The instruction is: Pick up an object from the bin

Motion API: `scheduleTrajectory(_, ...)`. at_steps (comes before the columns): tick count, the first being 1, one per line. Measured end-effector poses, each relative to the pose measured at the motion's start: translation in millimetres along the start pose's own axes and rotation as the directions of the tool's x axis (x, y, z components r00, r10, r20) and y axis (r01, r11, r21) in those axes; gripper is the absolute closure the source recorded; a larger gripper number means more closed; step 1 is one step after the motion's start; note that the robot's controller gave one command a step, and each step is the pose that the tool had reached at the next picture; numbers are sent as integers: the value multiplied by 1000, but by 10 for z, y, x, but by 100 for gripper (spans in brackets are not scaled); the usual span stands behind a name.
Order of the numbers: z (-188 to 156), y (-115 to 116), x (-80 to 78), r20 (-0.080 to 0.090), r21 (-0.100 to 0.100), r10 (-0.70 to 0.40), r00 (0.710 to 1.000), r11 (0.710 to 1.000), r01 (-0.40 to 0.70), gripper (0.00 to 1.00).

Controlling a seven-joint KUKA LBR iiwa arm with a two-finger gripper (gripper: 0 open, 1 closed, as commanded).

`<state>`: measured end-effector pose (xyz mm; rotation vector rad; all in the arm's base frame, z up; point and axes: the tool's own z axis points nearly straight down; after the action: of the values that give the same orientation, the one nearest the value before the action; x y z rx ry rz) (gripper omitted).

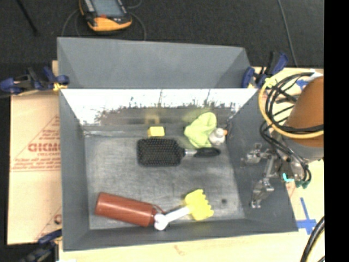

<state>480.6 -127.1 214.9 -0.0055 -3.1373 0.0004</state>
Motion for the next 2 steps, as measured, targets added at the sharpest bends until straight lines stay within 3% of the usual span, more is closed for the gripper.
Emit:
scheduleTrajectory(1, -34, 6, -18, 7, 1, -4, 1000, 1000, 4, 0)
scheduleTrajectory(2, 529, 260, 4, 14, 3, -21, 1000, 1000, 21, 0)
